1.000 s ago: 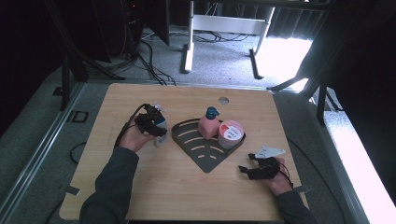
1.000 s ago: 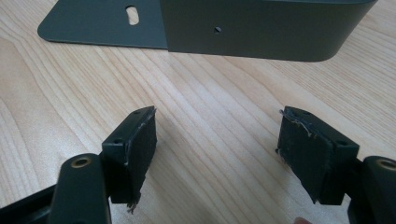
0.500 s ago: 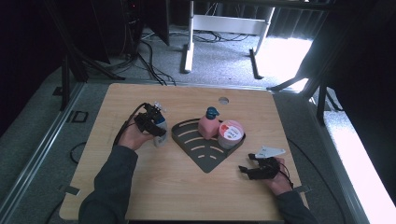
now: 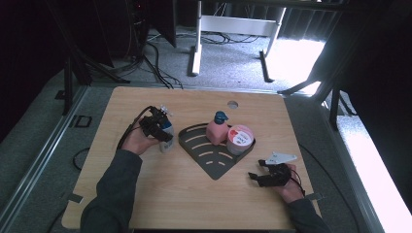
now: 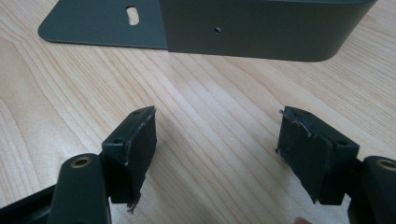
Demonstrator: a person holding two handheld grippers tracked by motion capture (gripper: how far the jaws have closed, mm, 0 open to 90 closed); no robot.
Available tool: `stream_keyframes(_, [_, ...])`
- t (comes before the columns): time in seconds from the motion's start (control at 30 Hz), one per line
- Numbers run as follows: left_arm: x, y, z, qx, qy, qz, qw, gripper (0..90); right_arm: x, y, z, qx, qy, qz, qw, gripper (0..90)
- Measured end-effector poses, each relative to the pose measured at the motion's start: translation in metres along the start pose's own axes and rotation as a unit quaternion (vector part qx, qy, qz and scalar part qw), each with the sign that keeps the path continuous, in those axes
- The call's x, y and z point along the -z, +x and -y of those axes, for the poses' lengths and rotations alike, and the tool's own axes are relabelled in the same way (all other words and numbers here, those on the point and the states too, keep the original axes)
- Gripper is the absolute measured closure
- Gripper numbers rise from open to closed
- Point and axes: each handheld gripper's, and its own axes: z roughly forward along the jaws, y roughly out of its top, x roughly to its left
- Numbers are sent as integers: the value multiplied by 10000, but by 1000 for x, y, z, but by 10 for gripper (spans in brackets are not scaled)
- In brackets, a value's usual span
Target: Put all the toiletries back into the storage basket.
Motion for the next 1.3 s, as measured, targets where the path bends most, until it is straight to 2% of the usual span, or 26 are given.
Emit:
stream_keyframes(0.57, [-1, 0, -2, -192, 176, 116, 9996, 499, 0, 0, 0, -2, -3, -5, 10000, 278])
stream_keyframes(1.0, [1, -4, -3, -142, 330, 117, 9993, 529, 0, 0, 0, 0, -1, -2, 10000, 278])
stream_keyframes(1.3, [3, -5, -5, 7, 575, 136, 9983, 530, 0, 0, 0, -1, -2, -4, 10000, 278])
